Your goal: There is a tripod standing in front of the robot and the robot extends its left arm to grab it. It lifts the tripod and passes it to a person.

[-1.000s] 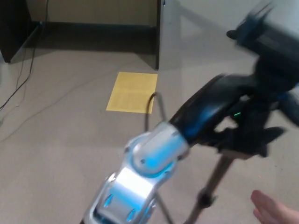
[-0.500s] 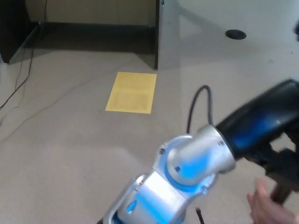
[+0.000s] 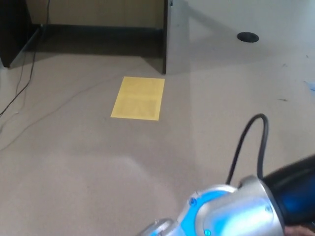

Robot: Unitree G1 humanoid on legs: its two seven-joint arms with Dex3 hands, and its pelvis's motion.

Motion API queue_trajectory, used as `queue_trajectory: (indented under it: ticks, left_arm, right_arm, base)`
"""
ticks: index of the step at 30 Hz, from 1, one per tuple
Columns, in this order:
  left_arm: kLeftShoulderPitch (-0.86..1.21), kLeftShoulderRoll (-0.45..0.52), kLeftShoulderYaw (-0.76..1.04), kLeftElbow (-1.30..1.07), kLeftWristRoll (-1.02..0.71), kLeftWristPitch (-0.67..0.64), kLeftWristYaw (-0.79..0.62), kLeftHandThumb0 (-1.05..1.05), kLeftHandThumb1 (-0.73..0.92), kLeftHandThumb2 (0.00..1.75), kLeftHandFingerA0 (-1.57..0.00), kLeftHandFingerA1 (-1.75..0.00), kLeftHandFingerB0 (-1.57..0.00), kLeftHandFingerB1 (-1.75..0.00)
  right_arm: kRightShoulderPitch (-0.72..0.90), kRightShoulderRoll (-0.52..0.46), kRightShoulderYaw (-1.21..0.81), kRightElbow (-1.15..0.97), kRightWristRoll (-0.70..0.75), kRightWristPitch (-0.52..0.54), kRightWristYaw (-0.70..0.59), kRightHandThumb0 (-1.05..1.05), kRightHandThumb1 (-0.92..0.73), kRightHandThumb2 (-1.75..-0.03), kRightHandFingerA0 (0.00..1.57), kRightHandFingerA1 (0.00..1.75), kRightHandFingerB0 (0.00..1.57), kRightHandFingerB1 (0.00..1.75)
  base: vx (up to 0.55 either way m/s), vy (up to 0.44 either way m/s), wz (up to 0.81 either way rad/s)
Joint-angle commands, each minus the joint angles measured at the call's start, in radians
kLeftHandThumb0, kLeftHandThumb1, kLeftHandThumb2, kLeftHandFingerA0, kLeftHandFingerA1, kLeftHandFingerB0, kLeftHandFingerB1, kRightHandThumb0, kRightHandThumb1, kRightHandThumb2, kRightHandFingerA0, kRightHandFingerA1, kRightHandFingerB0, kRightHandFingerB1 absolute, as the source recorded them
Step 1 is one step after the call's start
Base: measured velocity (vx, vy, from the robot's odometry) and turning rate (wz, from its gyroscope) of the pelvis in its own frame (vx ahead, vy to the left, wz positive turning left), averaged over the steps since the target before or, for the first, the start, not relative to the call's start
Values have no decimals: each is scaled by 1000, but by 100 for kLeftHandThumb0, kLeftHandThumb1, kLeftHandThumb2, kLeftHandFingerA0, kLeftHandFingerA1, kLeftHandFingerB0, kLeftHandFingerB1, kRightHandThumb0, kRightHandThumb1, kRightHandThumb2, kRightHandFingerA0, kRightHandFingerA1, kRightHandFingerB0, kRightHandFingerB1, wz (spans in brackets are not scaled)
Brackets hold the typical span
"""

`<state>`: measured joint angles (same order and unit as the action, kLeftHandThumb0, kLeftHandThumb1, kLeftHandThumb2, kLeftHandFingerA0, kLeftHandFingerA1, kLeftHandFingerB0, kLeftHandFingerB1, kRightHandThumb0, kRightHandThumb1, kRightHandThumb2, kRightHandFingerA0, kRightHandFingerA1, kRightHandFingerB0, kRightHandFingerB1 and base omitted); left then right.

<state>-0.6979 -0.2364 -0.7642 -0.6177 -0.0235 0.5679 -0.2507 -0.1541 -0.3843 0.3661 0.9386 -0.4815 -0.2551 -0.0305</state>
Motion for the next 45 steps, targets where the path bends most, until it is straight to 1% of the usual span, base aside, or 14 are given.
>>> queue_trajectory:
  ticks: [1, 12, 14, 15, 19, 21, 23, 26, 27, 31, 33, 42, 43, 45]
  left_arm:
    - [2, -115, -17, -46, -37, -2, 38, 28, 92, 133, -80, -175, -24, -121]
    - [38, -35, -1, -16, -51, -52, 28, 0, 92, 118, -50, -175, -6, -125]
    - [42, -14, -7, -34, -39, -43, 26, -3, 90, 137, -68, -102, -35, -80]
    - [27, 5, -6, -50, -29, -30, 15, -3, 92, 114, -25, -175, -2, -126]
    - [35, 47, -31, -63, -1, -60, 3, -8, 92, 112, -7, -175, 0, -128]
    - [39, 77, -39, -68, 17, -86, -5, -11, 92, 111, -40, -103, -1, -74]
    - [47, 94, -36, -71, 5, -88, -18, -11, 92, 114, 0, -175, 0, -101]
    - [36, 125, -7, -89, -10, -66, -46, -20, 92, 109, 0, -155, 0, -105]
    - [42, 135, 12, -91, -23, -61, -54, -10, 91, 134, -42, -86, -13, -66]
    - [39, 200, 76, -144, -37, 22, -79, -29, 92, 87, -11, -126, -15, -79]
    - [61, 278, 141, -201, -50, 65, -105, -36, 81, 104, -42, -74, -33, -59]
    - [263, 422, 437, -243, -177, 5, -162, -37, 67, 60, -73, -49, -68, -45]
    - [277, 439, 473, -234, -190, -12, -176, -76, 45, 55, 0, 0, 0, 0]
    - [295, 455, 528, -220, -223, -19, -195, -73, 35, 68, 0, 0, 0, 0]
  right_arm:
    - [-2, -28, -9, -16, -9, 23, -7, -54, -62, -100, 36, 53, 22, 45]
    - [-16, -23, -10, -24, -9, 31, -4, -54, -62, -100, 36, 53, 22, 45]
    - [-22, -23, -10, -23, -9, 33, -3, -54, -62, -100, 36, 53, 22, 45]
    - [-22, -23, -10, -23, -9, 33, -3, -54, -62, -100, 36, 53, 22, 45]
    - [-7, -26, -11, -25, -7, 30, -7, -54, -62, -100, 36, 53, 22, 45]
    - [-9, -24, -11, -25, -8, 30, -8, -54, -62, -100, 36, 53, 22, 45]
    - [-11, -21, -11, -24, -8, 32, -8, -54, -62, -100, 36, 53, 22, 45]
    - [-6, -26, -11, -30, -9, 32, -7, -54, -62, -100, 36, 53, 22, 45]
    - [-6, -29, -12, -31, -9, 31, -5, -54, -62, -100, 36, 53, 22, 45]
    - [-10, -28, -12, -31, -10, 32, -5, -54, -62, -100, 36, 53, 22, 45]
    - [-3, -26, -8, -32, -12, 31, -5, -54, -62, -100, 36, 53, 22, 45]
    - [10, -22, -7, -23, -14, 21, -10, -54, -62, -100, 36, 53, 22, 45]
    - [2, -18, -4, -56, -22, 103, 30, -53, -80, -64, 55, 42, 40, 34]
    - [-31, 4, -31, 33, 36, 21, 72, -40, -75, -63, 62, 40, 44, 35]
  base:
    - [0, 0, 0]
    - [0, 0, 0]
    - [0, 0, 0]
    - [0, 0, 0]
    - [0, 0, 0]
    - [0, 0, 0]
    - [0, 0, 0]
    - [0, 0, 0]
    - [0, 0, 0]
    - [0, 0, 0]
    - [0, 0, 0]
    - [0, 0, 0]
    - [0, 0, 0]
    - [0, 0, 0]
